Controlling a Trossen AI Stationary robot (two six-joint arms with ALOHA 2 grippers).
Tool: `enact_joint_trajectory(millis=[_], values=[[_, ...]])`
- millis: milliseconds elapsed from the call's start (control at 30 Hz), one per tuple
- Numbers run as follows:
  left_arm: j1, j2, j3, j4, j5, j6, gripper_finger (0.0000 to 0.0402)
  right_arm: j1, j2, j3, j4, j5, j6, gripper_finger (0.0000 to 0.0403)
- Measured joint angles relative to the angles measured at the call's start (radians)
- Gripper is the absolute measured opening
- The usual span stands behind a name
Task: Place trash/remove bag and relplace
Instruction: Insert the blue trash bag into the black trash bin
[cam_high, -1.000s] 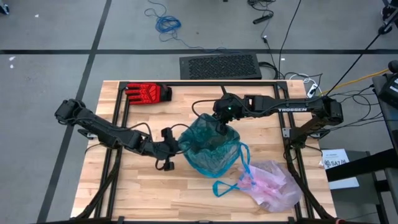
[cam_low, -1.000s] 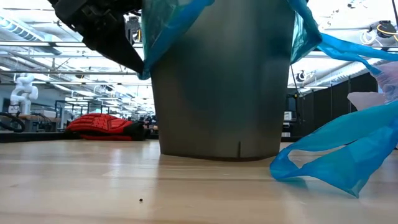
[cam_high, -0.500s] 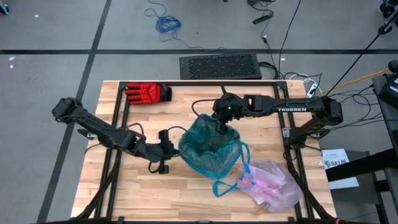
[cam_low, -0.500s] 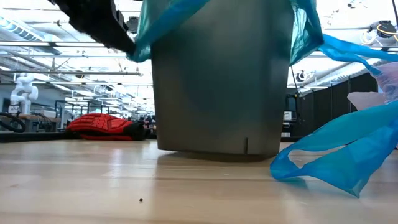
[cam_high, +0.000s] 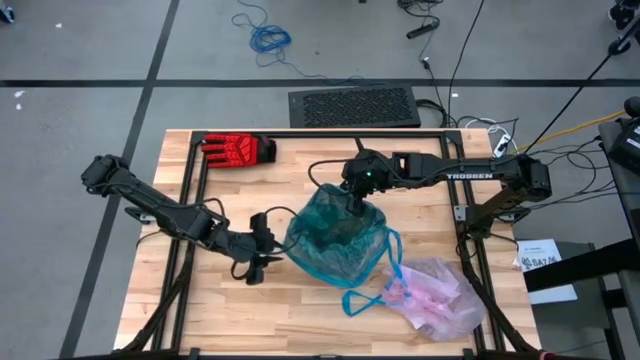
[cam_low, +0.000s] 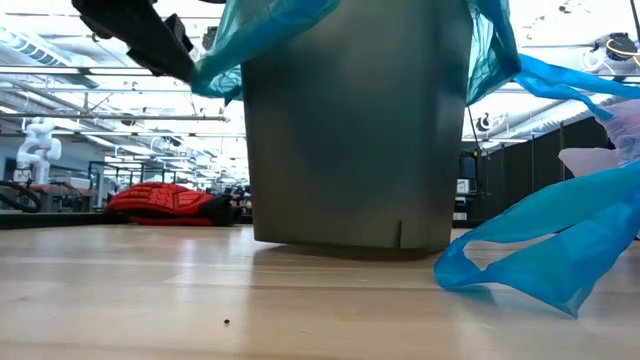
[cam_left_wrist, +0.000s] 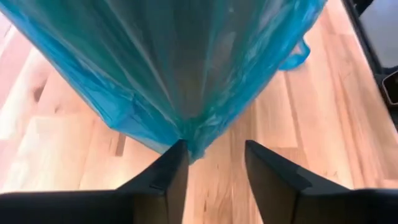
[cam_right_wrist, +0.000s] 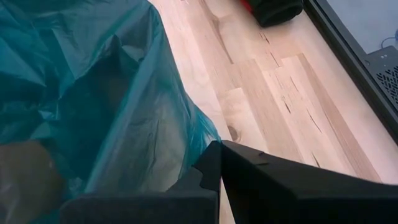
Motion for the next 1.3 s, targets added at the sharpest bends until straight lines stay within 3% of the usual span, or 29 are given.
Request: enact_joint_trajectory(millis=[200,333,533,700,867,1100,1300], values=[[-0.02,-0.013,0.073,-0.172,-0.004,-0.082,0.0183,0.0,0.0,0.0,-0.001,0.0,0.0,0.0],[-0.043,-0.021,0.154,-0.331,-0.055,-0.106,0.0185,0.0,0.0,0.0,-0.002,0.0,0.0,0.0],[-0.065,-0.034,0.277,-0.444,-0.13,-0.07,0.0185,0.0,0.0,0.001,-0.004,0.0,0.0,0.0],[-0.058,-0.036,0.377,-0.297,-0.163,0.158,0.0185,0.0,0.0,0.001,-0.004,0.0,-0.009,0.0],[0.021,-0.031,0.391,-0.076,-0.144,0.412,0.0182,0.001,-0.001,0.002,-0.002,0.021,-0.029,0.0],[0.184,0.083,0.391,-0.046,0.13,0.432,0.0131,0.001,-0.002,0.002,0.002,0.025,-0.044,0.0],[0.224,0.183,0.39,-0.017,0.151,0.51,0.0075,0.001,-0.001,0.031,-0.009,0.024,-0.067,0.0]])
